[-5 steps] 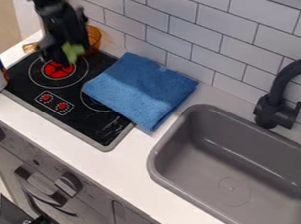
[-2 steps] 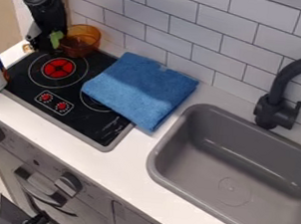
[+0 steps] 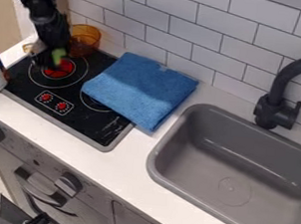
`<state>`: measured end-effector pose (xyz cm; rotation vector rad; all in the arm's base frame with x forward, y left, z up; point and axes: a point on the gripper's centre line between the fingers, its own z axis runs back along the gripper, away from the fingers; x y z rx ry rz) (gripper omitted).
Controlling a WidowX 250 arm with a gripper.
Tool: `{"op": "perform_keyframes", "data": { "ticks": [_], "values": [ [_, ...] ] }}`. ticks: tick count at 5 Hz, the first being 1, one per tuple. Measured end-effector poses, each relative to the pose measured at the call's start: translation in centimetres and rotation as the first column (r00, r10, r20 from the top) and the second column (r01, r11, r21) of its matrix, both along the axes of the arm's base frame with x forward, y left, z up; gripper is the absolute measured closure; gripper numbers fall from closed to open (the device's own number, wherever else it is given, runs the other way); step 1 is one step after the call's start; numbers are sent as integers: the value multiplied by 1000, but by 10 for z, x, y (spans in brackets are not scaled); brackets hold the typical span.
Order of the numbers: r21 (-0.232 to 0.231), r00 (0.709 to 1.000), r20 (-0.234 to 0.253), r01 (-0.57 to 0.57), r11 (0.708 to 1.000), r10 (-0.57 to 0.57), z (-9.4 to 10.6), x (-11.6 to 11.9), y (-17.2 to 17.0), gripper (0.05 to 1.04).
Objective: Put the green vegetable in the right side of the burner
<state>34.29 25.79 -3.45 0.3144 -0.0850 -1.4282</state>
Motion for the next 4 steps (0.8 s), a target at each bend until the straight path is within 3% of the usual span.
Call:
{"op": "perform_keyframes", "data": {
  "ticks": [1, 2, 4],
  "values": [
    [30, 1000, 23, -6, 1000, 5, -4, 3, 4, 286],
    [-18, 1000, 19, -13, 1000, 13, 1, 5, 3, 87],
    [-59, 998, 38, -44, 997, 46, 2, 2, 5, 83]
  ]
}}
